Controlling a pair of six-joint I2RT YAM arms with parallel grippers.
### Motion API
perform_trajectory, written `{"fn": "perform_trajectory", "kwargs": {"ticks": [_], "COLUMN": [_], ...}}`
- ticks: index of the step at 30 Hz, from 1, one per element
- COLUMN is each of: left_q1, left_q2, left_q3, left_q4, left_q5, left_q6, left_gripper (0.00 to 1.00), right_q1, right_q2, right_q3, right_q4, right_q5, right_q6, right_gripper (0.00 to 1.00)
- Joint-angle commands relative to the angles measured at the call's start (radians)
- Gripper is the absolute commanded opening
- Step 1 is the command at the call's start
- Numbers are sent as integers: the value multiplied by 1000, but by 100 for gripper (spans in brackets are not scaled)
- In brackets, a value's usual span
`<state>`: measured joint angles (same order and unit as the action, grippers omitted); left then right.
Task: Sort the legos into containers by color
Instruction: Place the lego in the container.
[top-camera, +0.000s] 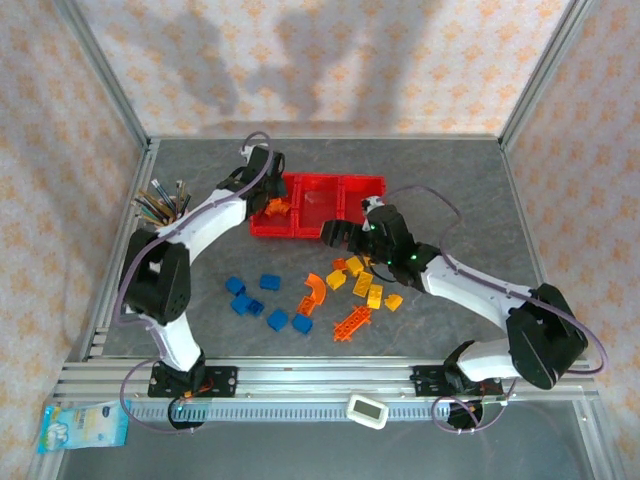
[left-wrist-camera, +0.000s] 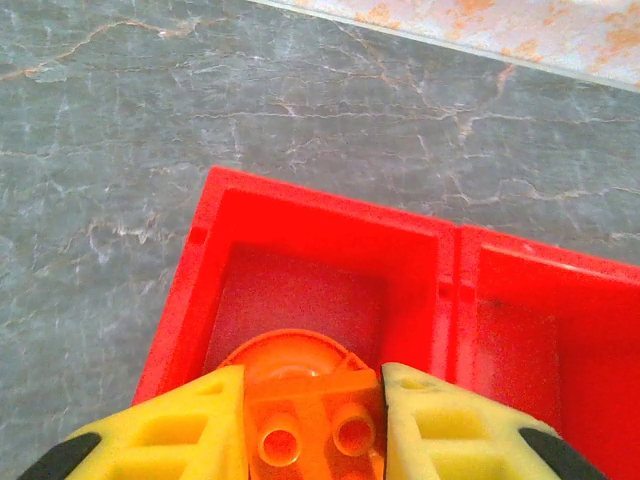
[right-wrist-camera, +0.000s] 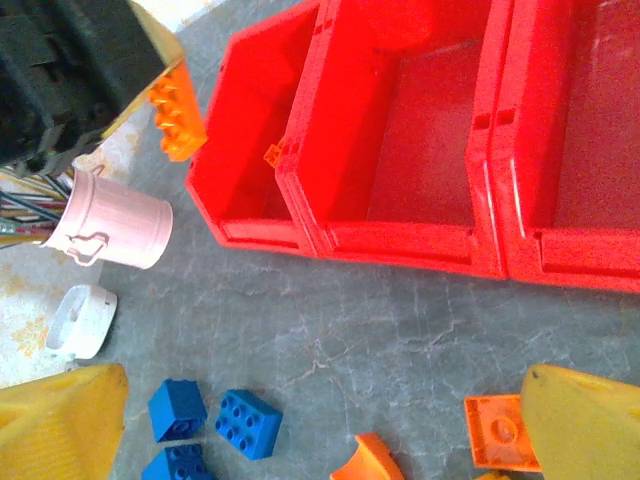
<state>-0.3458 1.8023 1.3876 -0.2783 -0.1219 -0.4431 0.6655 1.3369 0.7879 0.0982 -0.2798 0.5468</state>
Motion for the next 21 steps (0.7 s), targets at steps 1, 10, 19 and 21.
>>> {"fn": "perform_trajectory", "kwargs": {"ticks": [1, 10, 19, 21], "left_q1": [20, 24, 14, -1], "left_q2": [94, 239, 96, 17], "left_q3": [107, 236, 142, 70], "left_q4": [-29, -85, -126, -121], "left_q5": [-38, -44, 45, 63], "left_q6": [26, 53, 44, 30], "left_gripper": [32, 46, 54, 55], "right_q1": [-9, -23, -27, -27], "right_q2": [10, 8, -13, -23], "right_q3": [34, 50, 51, 44], "right_q4": [18, 14, -43, -68], "right_q5": [30, 21, 12, 3], "right_q6": [2, -8, -37, -45], "right_gripper": [100, 100, 100, 100]}}
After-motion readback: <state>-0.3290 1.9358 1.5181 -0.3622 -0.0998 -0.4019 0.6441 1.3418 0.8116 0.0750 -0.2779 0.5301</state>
